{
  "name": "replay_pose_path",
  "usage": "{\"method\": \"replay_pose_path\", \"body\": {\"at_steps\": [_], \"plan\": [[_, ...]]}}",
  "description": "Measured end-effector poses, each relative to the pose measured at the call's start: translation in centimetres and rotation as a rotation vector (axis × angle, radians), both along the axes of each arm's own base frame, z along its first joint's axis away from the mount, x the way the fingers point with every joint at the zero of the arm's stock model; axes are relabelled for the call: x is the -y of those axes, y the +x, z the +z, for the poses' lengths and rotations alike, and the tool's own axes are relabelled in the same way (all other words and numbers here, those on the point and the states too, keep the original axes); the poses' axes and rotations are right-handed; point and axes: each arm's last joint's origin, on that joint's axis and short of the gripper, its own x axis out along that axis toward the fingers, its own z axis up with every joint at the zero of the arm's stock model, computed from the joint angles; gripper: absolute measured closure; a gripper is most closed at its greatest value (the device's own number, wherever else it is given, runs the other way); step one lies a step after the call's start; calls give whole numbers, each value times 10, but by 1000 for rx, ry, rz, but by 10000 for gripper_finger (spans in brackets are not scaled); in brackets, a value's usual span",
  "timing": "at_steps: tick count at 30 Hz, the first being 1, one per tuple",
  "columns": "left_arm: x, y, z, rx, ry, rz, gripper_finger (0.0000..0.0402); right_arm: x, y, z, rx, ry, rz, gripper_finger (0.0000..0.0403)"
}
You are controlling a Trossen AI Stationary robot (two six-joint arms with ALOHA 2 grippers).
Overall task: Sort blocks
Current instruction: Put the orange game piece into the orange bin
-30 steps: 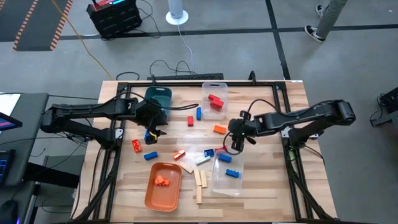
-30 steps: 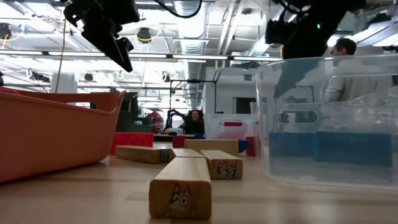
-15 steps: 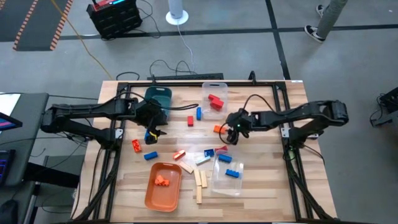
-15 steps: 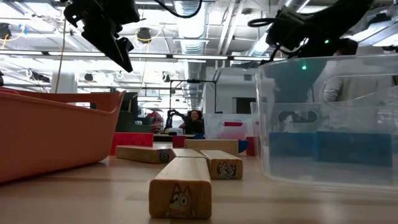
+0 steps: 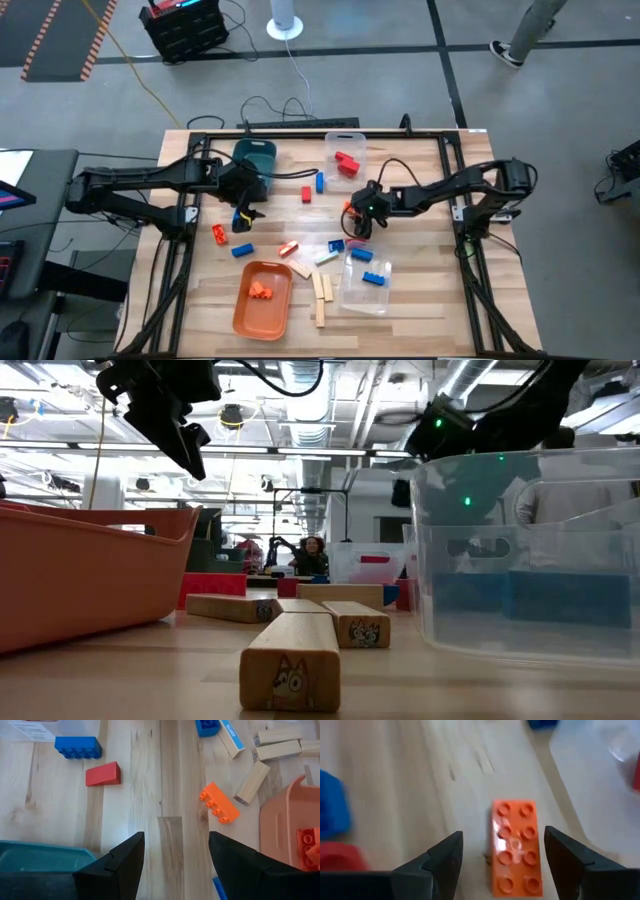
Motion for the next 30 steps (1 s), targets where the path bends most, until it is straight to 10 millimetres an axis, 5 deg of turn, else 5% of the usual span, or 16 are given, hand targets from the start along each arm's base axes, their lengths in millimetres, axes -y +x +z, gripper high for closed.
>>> {"method": "replay_pose_path", "body": {"at_steps": [9,23,30], "plan": [[0,0,0,0,0,0,187,0,2,-10,-25,10,-15,162],[0,0,0,-2,-2,3,187,0,-12,13,-43,4,-13,388],[0,0,0,-2,-4,5,187,-12,-17,40,-6,8,28,395]]}}
